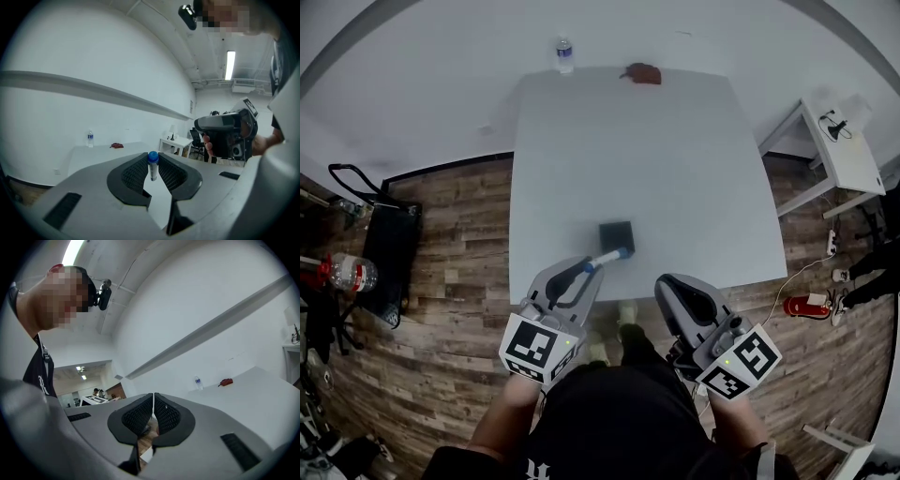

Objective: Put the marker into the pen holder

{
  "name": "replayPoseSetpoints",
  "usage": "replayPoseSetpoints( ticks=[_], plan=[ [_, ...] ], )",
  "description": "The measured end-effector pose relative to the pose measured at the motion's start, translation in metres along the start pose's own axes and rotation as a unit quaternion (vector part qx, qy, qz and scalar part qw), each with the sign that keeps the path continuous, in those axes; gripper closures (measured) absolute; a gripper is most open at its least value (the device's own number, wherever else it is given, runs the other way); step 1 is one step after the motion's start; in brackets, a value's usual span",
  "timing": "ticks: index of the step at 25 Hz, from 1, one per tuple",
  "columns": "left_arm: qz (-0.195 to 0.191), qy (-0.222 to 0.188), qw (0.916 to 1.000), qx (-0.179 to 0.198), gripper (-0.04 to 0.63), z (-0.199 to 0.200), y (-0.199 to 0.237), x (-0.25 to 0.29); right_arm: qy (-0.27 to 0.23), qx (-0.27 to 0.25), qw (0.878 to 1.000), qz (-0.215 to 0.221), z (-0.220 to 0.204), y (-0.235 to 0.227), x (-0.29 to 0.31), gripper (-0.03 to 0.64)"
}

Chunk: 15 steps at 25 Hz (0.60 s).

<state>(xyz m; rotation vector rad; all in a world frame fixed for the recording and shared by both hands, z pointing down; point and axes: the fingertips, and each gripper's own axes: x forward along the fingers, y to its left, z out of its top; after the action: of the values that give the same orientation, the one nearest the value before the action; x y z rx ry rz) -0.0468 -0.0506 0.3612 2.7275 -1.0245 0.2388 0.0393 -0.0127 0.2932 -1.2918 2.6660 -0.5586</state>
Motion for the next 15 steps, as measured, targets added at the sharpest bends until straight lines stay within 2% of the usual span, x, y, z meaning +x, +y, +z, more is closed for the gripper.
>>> replayPoseSetpoints(
  ticks=[6,15],
  plan=[
    [0.025,0.047,0.9985,-0.009,0.526,-0.032,0.018,0.038,0.015,0.004,1.0,0.022,0.009,-0.028,0.022,0.598],
    [0.046,0.133,0.9892,-0.04,0.526,-0.107,0.031,0.092,0.055,0.045,0.997,0.019,-0.01,-0.079,0.041,0.598]
  ],
)
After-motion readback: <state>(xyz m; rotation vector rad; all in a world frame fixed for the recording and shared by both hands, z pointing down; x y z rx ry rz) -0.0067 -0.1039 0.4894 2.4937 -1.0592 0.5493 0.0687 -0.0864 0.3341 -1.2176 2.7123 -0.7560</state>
